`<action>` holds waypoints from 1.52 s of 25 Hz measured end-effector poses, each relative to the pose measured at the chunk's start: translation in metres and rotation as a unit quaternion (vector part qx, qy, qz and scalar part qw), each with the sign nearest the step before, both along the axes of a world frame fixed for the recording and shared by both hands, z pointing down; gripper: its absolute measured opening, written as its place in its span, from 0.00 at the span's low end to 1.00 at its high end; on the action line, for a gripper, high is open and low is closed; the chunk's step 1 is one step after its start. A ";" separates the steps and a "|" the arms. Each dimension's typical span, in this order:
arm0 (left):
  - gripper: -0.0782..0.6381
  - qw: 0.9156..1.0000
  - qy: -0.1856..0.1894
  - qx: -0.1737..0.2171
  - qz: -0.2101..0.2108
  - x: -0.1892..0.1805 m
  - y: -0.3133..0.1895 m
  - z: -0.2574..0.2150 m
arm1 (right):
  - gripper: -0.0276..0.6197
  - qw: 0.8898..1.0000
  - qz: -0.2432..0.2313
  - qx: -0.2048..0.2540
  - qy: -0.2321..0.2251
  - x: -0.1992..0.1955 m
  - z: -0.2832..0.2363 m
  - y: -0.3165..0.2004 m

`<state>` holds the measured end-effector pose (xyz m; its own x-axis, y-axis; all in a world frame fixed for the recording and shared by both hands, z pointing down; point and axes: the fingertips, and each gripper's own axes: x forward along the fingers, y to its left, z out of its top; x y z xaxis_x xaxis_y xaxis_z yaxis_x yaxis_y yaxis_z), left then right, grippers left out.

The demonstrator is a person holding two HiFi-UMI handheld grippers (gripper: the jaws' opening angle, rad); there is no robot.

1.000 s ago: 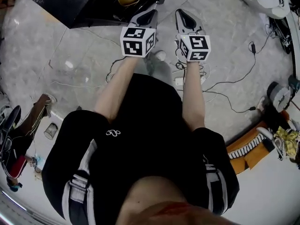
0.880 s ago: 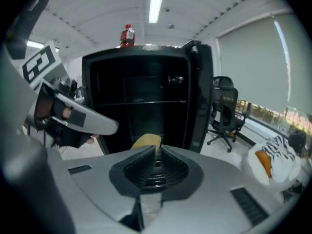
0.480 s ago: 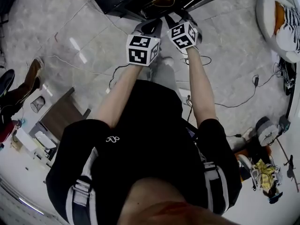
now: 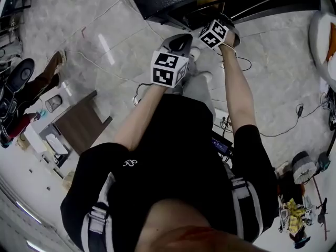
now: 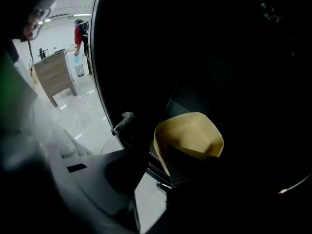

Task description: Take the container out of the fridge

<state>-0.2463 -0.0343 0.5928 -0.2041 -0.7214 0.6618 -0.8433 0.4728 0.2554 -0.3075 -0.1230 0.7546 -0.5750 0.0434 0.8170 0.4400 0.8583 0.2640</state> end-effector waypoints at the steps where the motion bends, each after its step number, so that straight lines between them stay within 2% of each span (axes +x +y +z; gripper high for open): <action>1: 0.12 1.000 -0.001 -0.002 -0.003 -0.002 0.004 0.000 | 0.20 1.000 -0.003 0.010 0.005 -0.001 0.004 0.001; 5: 0.12 1.000 -0.006 -0.009 -0.009 -0.006 0.011 -0.002 | 0.12 0.998 -0.007 0.061 0.016 -0.006 0.009 -0.001; 7: 0.12 1.000 -0.009 -0.007 -0.009 -0.008 0.012 -0.007 | 0.08 0.998 -0.001 0.067 0.019 -0.005 0.006 -0.003; 10: 0.12 1.000 -0.010 -0.001 -0.006 -0.010 0.012 -0.016 | 0.07 0.999 0.034 0.036 0.005 0.001 -0.009 -0.001; 13: 0.12 1.000 -0.009 0.010 0.011 -0.006 0.002 -0.024 | 0.07 0.995 0.093 -0.002 -0.032 0.011 -0.037 -0.007; 16: 0.12 0.999 -0.005 0.023 0.038 0.003 -0.015 -0.029 | 0.07 0.983 0.160 -0.056 -0.069 0.029 -0.066 -0.016; 18: 0.12 0.998 -0.002 0.032 0.056 0.012 -0.026 -0.033 | 0.07 0.969 0.204 -0.101 -0.096 0.047 -0.087 -0.020; 20: 0.12 0.996 0.000 0.041 0.077 0.022 -0.040 -0.039 | 0.07 0.953 0.246 -0.125 -0.123 0.070 -0.109 -0.028; 23: 0.12 0.992 -0.008 0.056 0.114 0.039 -0.067 -0.051 | 0.07 0.921 0.324 -0.135 -0.170 0.118 -0.145 -0.053; 26: 0.12 0.986 -0.023 0.076 0.144 0.058 -0.094 -0.065 | 0.07 0.876 0.401 -0.144 -0.224 0.170 -0.182 -0.078; 30: 0.12 0.975 -0.033 0.123 0.181 0.095 -0.139 -0.093 | 0.07 0.820 0.474 -0.125 -0.296 0.241 -0.236 -0.110; 32: 0.12 0.964 -0.038 0.158 0.211 0.126 -0.169 -0.118 | 0.07 0.789 0.506 -0.105 -0.333 0.283 -0.270 -0.130; 35: 0.12 0.938 -0.050 0.223 0.262 0.183 -0.220 -0.165 | 0.07 0.737 0.546 -0.066 -0.393 0.355 -0.326 -0.159; 38: 0.12 0.917 -0.063 0.269 0.289 0.232 -0.243 -0.211 | 0.07 0.691 0.570 -0.043 -0.443 0.419 -0.377 -0.163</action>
